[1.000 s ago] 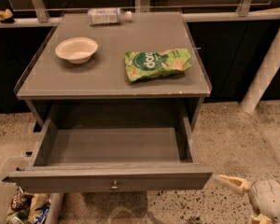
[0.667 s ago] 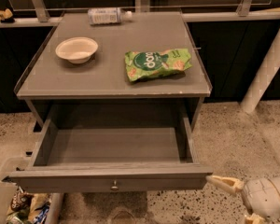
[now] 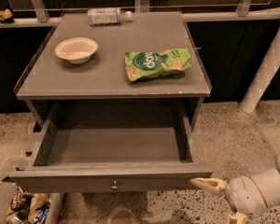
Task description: Close top drawer
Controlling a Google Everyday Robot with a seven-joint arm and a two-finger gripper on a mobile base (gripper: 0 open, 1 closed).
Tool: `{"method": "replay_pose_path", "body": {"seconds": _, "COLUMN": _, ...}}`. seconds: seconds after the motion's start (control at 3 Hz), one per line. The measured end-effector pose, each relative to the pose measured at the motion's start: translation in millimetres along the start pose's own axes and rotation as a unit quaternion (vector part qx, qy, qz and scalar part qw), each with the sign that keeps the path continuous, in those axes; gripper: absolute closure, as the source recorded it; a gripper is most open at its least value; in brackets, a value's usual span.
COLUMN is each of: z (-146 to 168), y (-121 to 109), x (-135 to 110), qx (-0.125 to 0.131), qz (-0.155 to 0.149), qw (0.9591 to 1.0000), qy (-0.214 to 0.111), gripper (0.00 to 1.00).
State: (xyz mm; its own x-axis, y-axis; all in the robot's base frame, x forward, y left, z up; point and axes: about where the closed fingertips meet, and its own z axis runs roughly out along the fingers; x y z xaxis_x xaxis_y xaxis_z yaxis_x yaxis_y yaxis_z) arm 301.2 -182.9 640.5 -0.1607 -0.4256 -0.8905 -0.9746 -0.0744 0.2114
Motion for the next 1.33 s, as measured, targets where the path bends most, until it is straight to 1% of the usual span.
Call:
{"method": "replay_pose_path", "body": {"seconds": 0.33, "z": 3, "y": -28, "x": 0, "qx": -0.008, "qz": -0.006, "qw": 0.9998, "qy": 0.017, "gripper": 0.00}}
{"method": "replay_pose_path", "body": {"seconds": 0.67, "z": -15, "y": -63, "x": 2, "qx": 0.019, "qz": -0.011, "qw": 0.9995, "qy": 0.022, "gripper": 0.00}}
{"method": "replay_pose_path", "body": {"seconds": 1.0, "z": -38, "y": -94, "x": -2, "qx": 0.058, "qz": -0.020, "qw": 0.9977, "qy": 0.027, "gripper": 0.00}}
{"method": "replay_pose_path", "body": {"seconds": 1.33, "z": -73, "y": -146, "x": -13, "qx": 0.117, "qz": -0.030, "qw": 0.9921, "qy": 0.035, "gripper": 0.00}}
